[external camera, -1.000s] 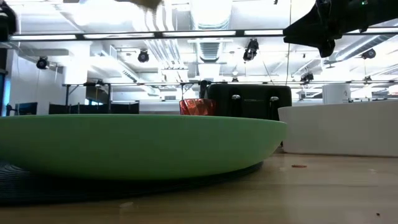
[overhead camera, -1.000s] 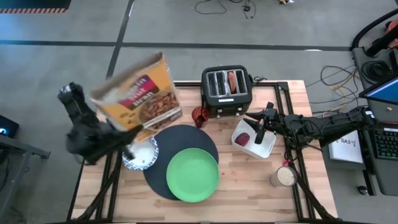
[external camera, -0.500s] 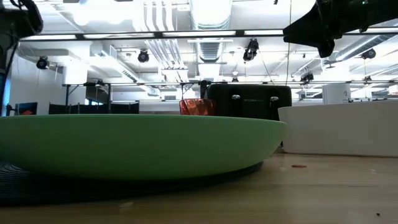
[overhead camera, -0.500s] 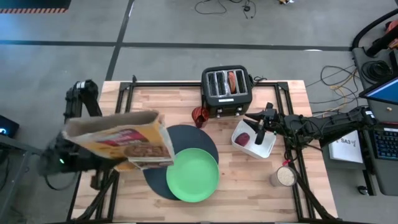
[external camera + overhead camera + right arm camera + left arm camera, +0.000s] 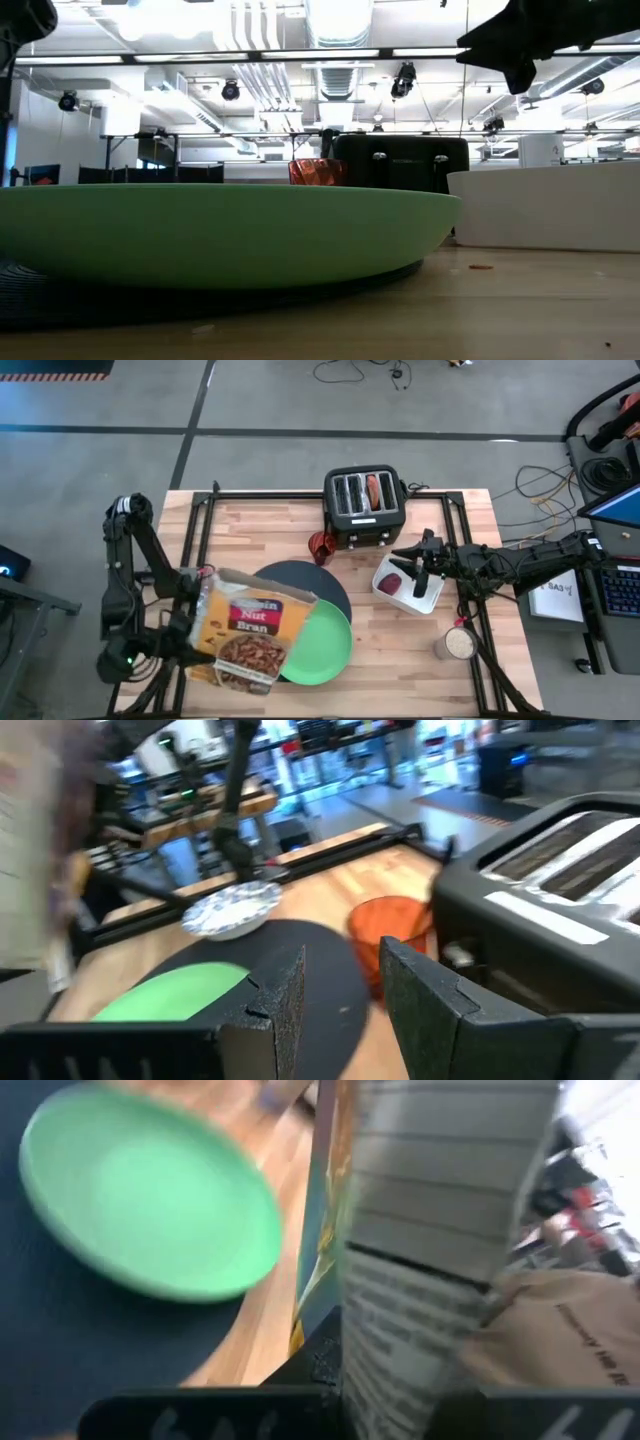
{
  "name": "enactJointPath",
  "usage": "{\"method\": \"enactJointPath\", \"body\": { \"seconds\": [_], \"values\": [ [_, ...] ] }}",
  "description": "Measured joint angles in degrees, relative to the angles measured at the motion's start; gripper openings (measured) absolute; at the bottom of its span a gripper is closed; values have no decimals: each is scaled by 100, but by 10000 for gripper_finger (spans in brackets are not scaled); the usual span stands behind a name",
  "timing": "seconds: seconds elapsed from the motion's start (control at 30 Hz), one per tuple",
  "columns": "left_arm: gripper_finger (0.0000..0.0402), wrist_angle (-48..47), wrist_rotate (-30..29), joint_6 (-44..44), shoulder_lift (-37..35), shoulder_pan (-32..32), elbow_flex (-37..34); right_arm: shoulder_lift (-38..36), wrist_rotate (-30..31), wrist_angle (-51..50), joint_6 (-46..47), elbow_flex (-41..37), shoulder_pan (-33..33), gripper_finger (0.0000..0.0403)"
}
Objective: Arrange a breakfast setting
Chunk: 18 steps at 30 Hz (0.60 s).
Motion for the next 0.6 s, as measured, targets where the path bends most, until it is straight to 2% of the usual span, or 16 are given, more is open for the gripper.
{"method": "enactJointPath", "body": {
  "seconds": [0.07, 0.23, 0.33, 0.43, 0.53, 0.6],
  "values": [
    [0, -78, 214, -280, 95, 4, 0, 36, -281, 6, 60, 0, 0, 121],
    [0, -128, 392, -203, 306, -25, 240, 246, -684, 4, 103, 0, 11, 121],
    [0, -785, 399, -418, 430, -71, 632, 460, -694, 4, 239, 0, 11, 121],
    [0, -2370, 379, -1171, 625, -75, 1208, 702, -681, 7, 282, 0, 11, 121],
    [0, -4749, 380, -2564, 981, -2, 1768, 938, -668, 58, 280, 0, 9, 121],
    [0, -6021, 1213, -3585, 1213, 71, 2113, 1071, -633, 165, 279, 0, 9, 121]
  ]
}}
